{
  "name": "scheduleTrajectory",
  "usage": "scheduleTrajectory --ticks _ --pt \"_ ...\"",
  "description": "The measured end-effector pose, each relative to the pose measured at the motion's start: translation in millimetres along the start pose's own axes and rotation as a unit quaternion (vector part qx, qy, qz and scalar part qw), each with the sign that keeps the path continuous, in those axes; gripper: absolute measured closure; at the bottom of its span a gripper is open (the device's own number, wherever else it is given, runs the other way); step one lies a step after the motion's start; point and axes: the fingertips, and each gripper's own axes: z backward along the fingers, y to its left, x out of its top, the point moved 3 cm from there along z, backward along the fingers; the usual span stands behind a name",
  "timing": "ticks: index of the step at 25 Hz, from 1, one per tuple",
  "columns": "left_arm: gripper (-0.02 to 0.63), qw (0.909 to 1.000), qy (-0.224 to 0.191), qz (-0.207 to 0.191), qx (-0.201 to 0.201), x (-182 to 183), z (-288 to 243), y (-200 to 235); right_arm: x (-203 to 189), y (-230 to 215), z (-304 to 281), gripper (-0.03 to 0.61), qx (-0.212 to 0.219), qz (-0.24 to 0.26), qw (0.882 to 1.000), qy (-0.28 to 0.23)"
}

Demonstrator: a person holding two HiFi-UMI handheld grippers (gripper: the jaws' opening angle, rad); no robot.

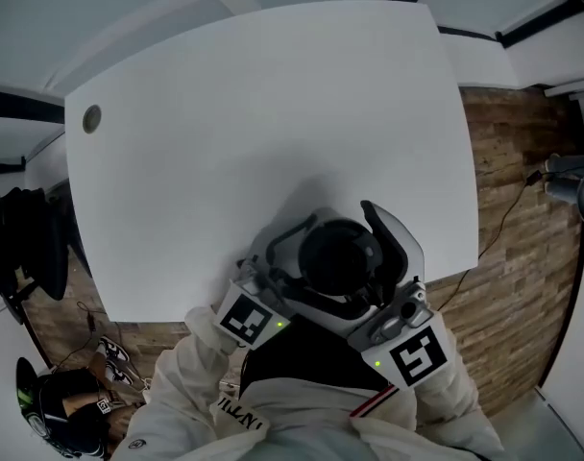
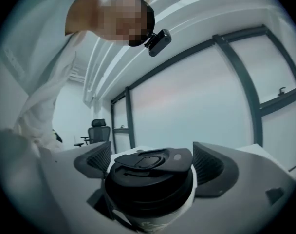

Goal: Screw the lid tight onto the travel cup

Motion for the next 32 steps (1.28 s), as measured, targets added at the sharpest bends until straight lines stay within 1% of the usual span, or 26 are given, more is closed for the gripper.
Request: scheduleTrajectory --ticks 2,3,5,6,8,10,11,12,13,14,15,16,18,19,22,24,27,29,32 --pt "0.264 0.9994 -0.003 -0.009 -0.034 0 -1 2 2 0 3 0.075 0.088 0.006 0.996 0.020" --pt "0.264 0.9985 -0.003 -0.012 -0.054 0 0 4 2 2 3 0.075 0.138 0.012 0.990 0.034" --pt "0.264 0.9954 0.000 -0.013 -0.095 -3 1 6 0 5 1 0.074 0.230 0.032 0.971 0.065" --pt "0.264 0.9929 0.002 -0.015 -0.118 -4 2 8 -2 6 -1 0.074 0.266 0.042 0.960 0.078" --pt "0.264 0.9867 0.006 -0.020 -0.161 -5 2 10 -4 7 -8 0.074 0.322 0.057 0.940 0.096" --pt "0.265 0.9809 0.012 -0.023 -0.193 -4 2 12 -5 10 -13 0.074 0.361 0.064 0.924 0.107" --pt "0.264 0.9789 0.016 -0.023 -0.202 -4 1 13 -5 12 -14 0.075 0.372 0.067 0.919 0.110" --pt "0.264 0.9779 0.019 -0.020 -0.207 -3 0 13 -5 13 -14 0.075 0.377 0.068 0.917 0.110" --pt "0.264 0.9778 0.022 -0.017 -0.208 -4 0 13 -4 13 -14 0.075 0.376 0.067 0.918 0.107" --pt "0.264 0.9786 0.024 -0.012 -0.204 -4 0 14 -3 12 -14 0.075 0.369 0.064 0.922 0.103" --pt "0.265 0.9801 0.024 -0.007 -0.197 -5 0 14 -2 11 -16 0.077 0.355 0.058 0.928 0.096" --pt "0.265 0.9820 0.024 -0.001 -0.187 -6 0 15 0 9 -17 0.078 0.334 0.053 0.937 0.088" --pt "0.265 0.9861 0.021 0.012 -0.164 -8 2 16 2 5 -20 0.101 0.282 0.044 0.956 0.069" --pt "0.266 0.9883 0.019 0.019 -0.150 -10 3 15 2 4 -20 0.103 0.254 0.041 0.964 0.062" --pt "0.273 0.9934 0.014 0.029 -0.110 -12 7 10 2 4 -17 0.104 0.178 0.033 0.982 0.046" --pt "0.276 0.9957 0.012 0.027 -0.088 -11 8 8 2 4 -15 0.104 0.140 0.029 0.989 0.036" --pt "0.278 0.9976 0.013 0.018 -0.065 -10 8 6 4 4 -14 0.106 0.102 0.026 0.994 0.023" --pt "0.278 0.9975 0.011 0.010 -0.069 -9 7 6 4 3 -13 0.106 0.088 0.025 0.996 0.016" --pt "0.278 0.9948 0.023 0.003 -0.099 -8 6 8 4 2 -15 0.106 0.094 0.023 0.995 0.018"
